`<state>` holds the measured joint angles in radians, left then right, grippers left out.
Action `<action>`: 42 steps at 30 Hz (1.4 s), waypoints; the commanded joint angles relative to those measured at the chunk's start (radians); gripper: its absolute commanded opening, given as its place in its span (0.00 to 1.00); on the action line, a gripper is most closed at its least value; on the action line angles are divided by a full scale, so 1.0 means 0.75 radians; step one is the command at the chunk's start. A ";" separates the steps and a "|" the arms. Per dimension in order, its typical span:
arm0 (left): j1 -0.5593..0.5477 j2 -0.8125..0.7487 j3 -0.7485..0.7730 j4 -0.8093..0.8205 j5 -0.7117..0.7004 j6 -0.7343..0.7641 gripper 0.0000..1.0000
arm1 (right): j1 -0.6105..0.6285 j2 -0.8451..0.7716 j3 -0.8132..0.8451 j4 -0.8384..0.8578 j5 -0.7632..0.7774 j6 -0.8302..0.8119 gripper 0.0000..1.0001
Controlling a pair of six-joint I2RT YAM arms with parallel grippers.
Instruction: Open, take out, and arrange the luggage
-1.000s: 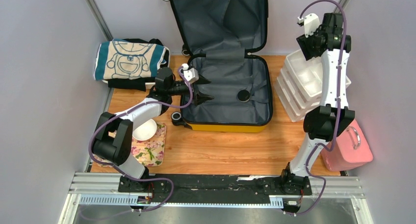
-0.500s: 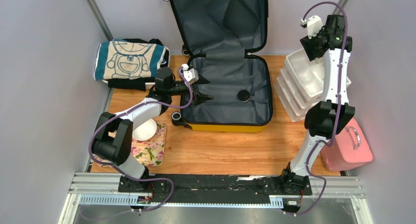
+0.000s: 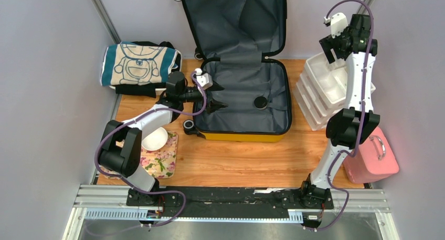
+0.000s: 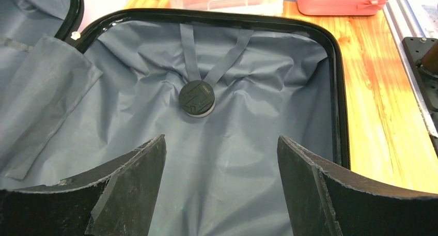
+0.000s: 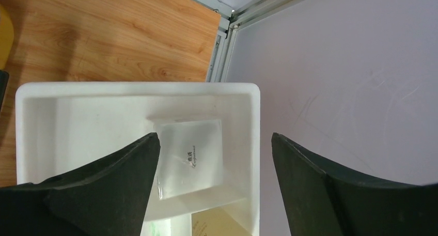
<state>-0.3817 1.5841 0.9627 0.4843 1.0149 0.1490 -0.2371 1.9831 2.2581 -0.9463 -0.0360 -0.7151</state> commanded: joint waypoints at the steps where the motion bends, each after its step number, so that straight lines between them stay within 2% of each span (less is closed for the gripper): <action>1: 0.006 -0.010 0.066 0.003 0.017 0.041 0.86 | -0.005 -0.026 0.051 0.075 0.017 0.017 0.86; 7: 0.008 -0.003 0.093 -0.042 0.009 0.024 0.87 | 0.042 -0.075 0.084 0.039 -0.121 0.037 0.84; 13: 0.038 0.015 0.171 -0.194 -0.079 -0.100 0.87 | 0.275 -0.153 0.094 -0.108 -0.328 0.139 0.83; 14: 0.059 0.027 0.181 -0.208 -0.077 -0.129 0.87 | 0.362 -0.163 0.078 -0.147 -0.359 0.156 0.83; 19: 0.120 0.046 0.240 -0.327 -0.105 -0.264 0.87 | 0.614 -0.151 -0.120 -0.282 -0.245 0.213 0.80; 23: 0.139 0.046 0.301 -0.492 -0.220 -0.244 0.87 | 0.768 -0.102 -0.276 -0.299 -0.138 0.288 0.79; 27: 0.139 0.111 0.505 -0.853 -0.369 -0.266 0.87 | 0.829 -0.049 -0.378 -0.207 -0.026 0.368 0.81; 29: 0.141 0.136 0.551 -0.950 -0.410 -0.280 0.87 | 0.832 0.016 -0.372 -0.185 0.025 0.429 0.81; 37: 0.153 0.056 0.439 -0.863 -0.433 -0.317 0.88 | 0.832 0.184 -0.336 -0.141 0.017 0.563 0.84; 42: 0.155 0.031 0.408 -0.869 -0.459 -0.325 0.88 | 0.832 0.246 -0.362 -0.099 0.080 0.618 0.86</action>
<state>-0.2722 1.6730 1.2831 -0.1722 0.6933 -0.0731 0.3870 2.1479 1.9743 -1.0756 -0.0284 -0.3218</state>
